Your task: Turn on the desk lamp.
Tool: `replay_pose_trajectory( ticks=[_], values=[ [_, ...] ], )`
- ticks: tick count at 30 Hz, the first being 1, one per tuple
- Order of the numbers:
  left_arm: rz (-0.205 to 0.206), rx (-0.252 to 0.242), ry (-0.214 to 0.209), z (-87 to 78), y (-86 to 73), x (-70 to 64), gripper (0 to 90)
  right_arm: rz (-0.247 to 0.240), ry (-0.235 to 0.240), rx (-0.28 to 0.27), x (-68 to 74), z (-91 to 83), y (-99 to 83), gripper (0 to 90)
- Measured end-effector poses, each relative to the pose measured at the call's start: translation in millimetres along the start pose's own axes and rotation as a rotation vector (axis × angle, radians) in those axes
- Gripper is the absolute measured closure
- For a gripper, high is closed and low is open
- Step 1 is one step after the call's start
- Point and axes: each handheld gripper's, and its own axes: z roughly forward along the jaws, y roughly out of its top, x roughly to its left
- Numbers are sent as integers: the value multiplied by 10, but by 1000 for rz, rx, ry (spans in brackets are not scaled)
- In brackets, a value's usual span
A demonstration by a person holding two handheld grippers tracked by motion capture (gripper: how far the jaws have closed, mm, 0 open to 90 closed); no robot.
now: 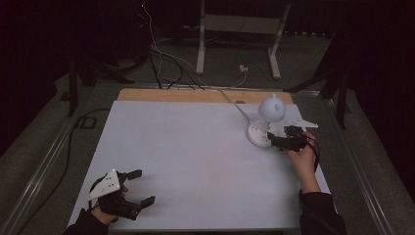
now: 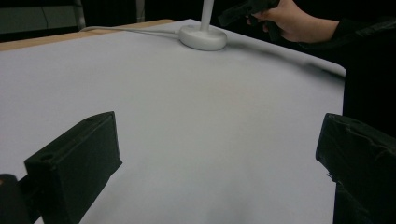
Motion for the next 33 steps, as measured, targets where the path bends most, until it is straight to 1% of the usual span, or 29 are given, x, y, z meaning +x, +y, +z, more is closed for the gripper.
replay_pose_trajectory(
  ticks=[1,3,5,7,8,9,10,11,12,13,15,16,17,18,20,22,25,28,31,33],
  values=[
    [1,3,0,2,-2,-2,4,10,-6,-5,-3,4,3,219],
    [3,5,-1,4,-1,-3,4,30,-1,6,-5,4,12,277],
    [0,3,-1,3,0,-2,4,47,-3,11,-6,-5,19,391],
    [1,3,-1,3,-1,-3,3,63,-11,8,-6,-13,23,470],
    [2,4,-1,3,-2,-4,3,73,-6,15,-8,-11,25,531],
    [2,5,-2,3,-1,-4,4,73,-4,18,-10,-7,26,572],
    [0,3,-1,3,1,-1,4,78,10,27,-15,-1,25,628],
    [0,3,-1,3,1,-1,4,78,10,27,-15,-1,25,628],
    [-1,2,-1,2,-1,-1,4,77,5,29,-16,9,15,729],
    [-1,2,-2,1,-2,-3,3,77,-1,35,-19,13,15,774],
    [0,2,-3,3,0,-3,3,77,-15,27,-18,11,17,808],
    [0,2,-3,3,0,-3,4,77,-15,27,-18,11,17,808],
    [-1,2,-3,3,0,-2,4,87,-23,19,-23,8,21,831],
    [0,3,-1,3,-1,-2,4,87,-23,19,-23,8,21,831],
    [1,6,-2,4,-2,-3,4,87,-37,29,-22,30,27,847],
    [1,4,-1,3,0,-4,4,98,-41,28,-24,45,23,857],
    [1,7,-1,3,-2,-3,3,135,-25,23,-38,68,14,864],
    [0,6,-2,5,0,-1,4,150,-21,18,-42,92,6,864],
    [0,8,-2,4,-2,-2,3,158,-30,17,-43,118,-3,864],
    [0,8,-1,4,-1,1,3,166,-28,9,-45,125,-5,864]
  ],
)
